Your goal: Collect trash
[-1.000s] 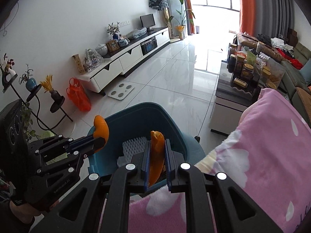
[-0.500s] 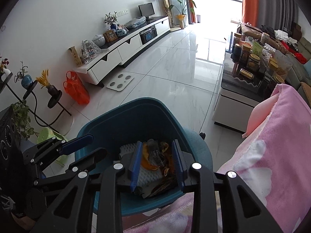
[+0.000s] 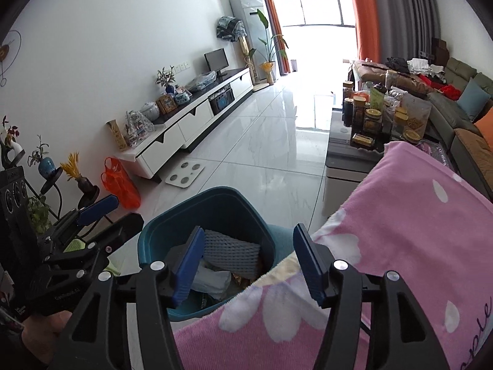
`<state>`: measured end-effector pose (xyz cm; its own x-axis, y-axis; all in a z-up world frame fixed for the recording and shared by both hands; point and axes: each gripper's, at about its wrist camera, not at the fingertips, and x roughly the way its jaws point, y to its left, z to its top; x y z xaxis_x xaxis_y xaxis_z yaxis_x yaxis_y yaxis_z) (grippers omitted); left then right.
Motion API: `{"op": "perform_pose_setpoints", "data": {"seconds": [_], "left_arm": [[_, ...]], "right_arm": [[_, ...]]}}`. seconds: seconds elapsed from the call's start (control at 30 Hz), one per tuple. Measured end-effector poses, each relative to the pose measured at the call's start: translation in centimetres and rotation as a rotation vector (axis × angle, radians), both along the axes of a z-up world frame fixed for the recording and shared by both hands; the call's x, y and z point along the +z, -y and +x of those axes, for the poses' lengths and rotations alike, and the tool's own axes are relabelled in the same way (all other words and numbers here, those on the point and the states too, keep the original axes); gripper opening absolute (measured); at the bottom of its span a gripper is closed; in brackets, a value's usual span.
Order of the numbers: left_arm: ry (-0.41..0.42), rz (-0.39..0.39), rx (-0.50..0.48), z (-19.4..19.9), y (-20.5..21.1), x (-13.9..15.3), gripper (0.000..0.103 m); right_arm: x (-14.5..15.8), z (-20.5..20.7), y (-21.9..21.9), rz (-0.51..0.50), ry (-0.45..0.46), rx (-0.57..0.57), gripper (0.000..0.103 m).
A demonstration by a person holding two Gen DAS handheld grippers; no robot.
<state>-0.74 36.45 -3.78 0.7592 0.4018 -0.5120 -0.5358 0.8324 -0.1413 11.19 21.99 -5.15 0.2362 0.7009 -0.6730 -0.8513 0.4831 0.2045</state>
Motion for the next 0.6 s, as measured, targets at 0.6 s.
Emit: {"op": "perform_pose_setpoints", "data": {"seconds": [0.6], "left_arm": [[0.079,0.066,-0.278,4.6,15.2,3.9,0.097]], "right_arm": [[2.4,0.2,18.1,0.073,0.154,-0.397,0.096]]}}
